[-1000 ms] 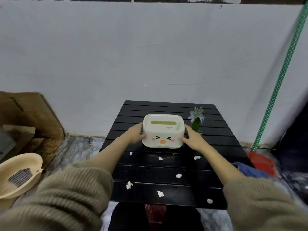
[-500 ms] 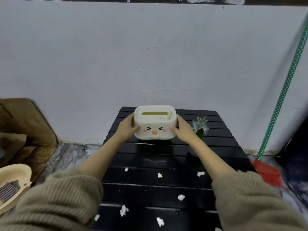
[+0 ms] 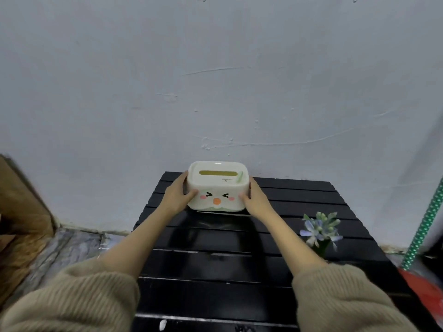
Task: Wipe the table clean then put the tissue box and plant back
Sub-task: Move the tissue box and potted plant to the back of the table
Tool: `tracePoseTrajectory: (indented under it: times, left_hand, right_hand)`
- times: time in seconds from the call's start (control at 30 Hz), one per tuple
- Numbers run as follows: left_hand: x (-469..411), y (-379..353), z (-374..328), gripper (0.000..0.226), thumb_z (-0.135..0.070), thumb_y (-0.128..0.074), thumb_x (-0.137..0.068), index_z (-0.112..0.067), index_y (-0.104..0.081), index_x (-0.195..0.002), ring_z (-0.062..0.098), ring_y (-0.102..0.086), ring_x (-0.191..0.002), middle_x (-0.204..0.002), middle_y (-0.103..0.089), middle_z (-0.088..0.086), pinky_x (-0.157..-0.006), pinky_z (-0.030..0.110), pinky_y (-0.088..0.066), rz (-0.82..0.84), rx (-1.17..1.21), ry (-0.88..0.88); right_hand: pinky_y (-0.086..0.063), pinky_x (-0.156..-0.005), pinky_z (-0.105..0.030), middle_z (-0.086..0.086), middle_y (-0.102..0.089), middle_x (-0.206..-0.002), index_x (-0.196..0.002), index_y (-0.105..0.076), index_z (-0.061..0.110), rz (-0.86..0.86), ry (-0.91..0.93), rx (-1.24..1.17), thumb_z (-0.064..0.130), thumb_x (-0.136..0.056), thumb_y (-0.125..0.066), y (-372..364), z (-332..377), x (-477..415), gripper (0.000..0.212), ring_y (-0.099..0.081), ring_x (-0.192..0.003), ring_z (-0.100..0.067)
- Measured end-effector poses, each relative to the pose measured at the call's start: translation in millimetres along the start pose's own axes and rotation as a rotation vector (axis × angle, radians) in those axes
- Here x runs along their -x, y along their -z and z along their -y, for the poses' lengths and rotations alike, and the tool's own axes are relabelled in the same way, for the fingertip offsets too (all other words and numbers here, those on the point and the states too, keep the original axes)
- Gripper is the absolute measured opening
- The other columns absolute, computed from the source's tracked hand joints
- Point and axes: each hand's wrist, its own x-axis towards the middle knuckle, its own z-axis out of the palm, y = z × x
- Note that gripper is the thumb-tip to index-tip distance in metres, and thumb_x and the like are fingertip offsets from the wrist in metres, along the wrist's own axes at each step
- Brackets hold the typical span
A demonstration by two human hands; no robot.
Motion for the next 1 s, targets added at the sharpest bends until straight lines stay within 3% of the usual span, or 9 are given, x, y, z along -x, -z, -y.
tracePoseTrajectory:
  times: [0.13,0.27,0.53,0.6,0.77,0.87,0.93,1.0]
  left_hand:
    - [4.7,9.6,0.4,0.054,-0.018,-0.056,-0.087,-0.016,-0.033,-0.135,0.023,-0.04,-0.13,-0.14,-0.045,0.005,-0.097,0.028,-0.033,0.086,-0.096,-0.011]
    - [35.4,21.2,1.4,0.065,-0.026,-0.054,-0.088,-0.011,-0.02,-0.141,0.021,-0.025,-0.139,-0.152,-0.026,0.007,-0.112,0.033,-0.023,0.119,-0.242,0.053]
    - [119.6,-13.9,3.5,0.061,-0.027,-0.052,-0.088,-0.02,-0.022,-0.141,0.018,-0.035,-0.134,-0.148,-0.036,0.004,-0.111,0.032,-0.029,0.276,-0.33,0.027]
    - [129.9,-26.2,5.5,0.058,-0.027,-0.05,-0.089,-0.019,-0.023,-0.141,0.018,-0.029,-0.137,-0.148,-0.034,0.005,-0.113,0.032,-0.027,0.299,-0.336,0.028]
    - [140.3,-42.4,9.9,0.05,-0.025,-0.044,-0.093,-0.015,-0.028,-0.139,0.015,-0.016,-0.143,-0.152,-0.027,0.001,-0.116,0.032,-0.019,0.206,-0.355,0.001]
    - [140.9,-45.0,11.9,0.048,-0.025,-0.043,-0.093,-0.016,-0.03,-0.138,0.014,-0.019,-0.142,-0.151,-0.03,0.001,-0.116,0.032,-0.021,0.158,-0.354,-0.011]
    - [141.5,-46.4,12.4,0.048,-0.025,-0.043,-0.093,-0.017,-0.03,-0.138,0.013,-0.019,-0.142,-0.151,-0.031,0.0,-0.115,0.032,-0.022,0.144,-0.356,-0.012]
    - [141.8,-47.1,13.6,0.048,-0.025,-0.043,-0.092,-0.018,-0.03,-0.138,0.012,-0.019,-0.141,-0.151,-0.031,-0.001,-0.115,0.032,-0.022,0.137,-0.355,-0.009]
  right_hand:
    - [-0.032,-0.11,-0.042,-0.009,-0.033,-0.147,-0.14,-0.021,0.014,0.012,-0.056,0.002,0.019,-0.091,-0.048,2.9,-1.2,11.9,0.056,-0.035,-0.133,-0.026]
    - [-0.028,-0.1,-0.026,-0.005,-0.035,-0.146,-0.139,-0.024,0.018,0.026,0.03,-0.01,0.02,-0.092,-0.048,4.2,9.8,51.7,0.053,-0.034,-0.133,-0.02]
    - [-0.022,-0.113,-0.033,0.002,-0.021,-0.153,-0.142,-0.015,0.025,0.132,0.003,0.14,0.029,-0.091,-0.05,0.7,2.6,148.3,0.062,-0.022,-0.139,-0.014]
    - [-0.022,-0.113,-0.031,0.005,-0.02,-0.153,-0.142,-0.015,0.029,0.155,-0.011,0.15,0.032,-0.09,-0.05,1.9,-0.5,175.7,0.063,-0.021,-0.139,-0.012]
    - [-0.016,-0.115,-0.029,0.017,-0.015,-0.149,-0.139,-0.01,0.038,0.219,-0.067,0.164,0.046,-0.087,-0.044,17.6,-18.5,238.6,0.062,-0.012,-0.14,-0.006]
    - [-0.017,-0.115,-0.028,0.025,-0.013,-0.141,-0.123,-0.003,0.059,0.171,-0.076,0.186,0.082,-0.062,-0.026,37.3,-24.1,264.1,0.069,-0.012,-0.137,0.0]
    - [-0.02,-0.111,-0.025,0.025,-0.015,-0.14,-0.118,-0.001,0.062,0.096,-0.088,0.189,0.093,-0.05,-0.017,50.4,-28.4,273.2,0.077,-0.014,-0.133,0.003]
    - [-0.025,-0.105,-0.02,0.019,-0.023,-0.141,-0.122,-0.009,0.057,0.018,-0.097,0.171,0.09,-0.055,-0.029,62.3,-29.4,275.6,0.077,-0.021,-0.131,0.001]
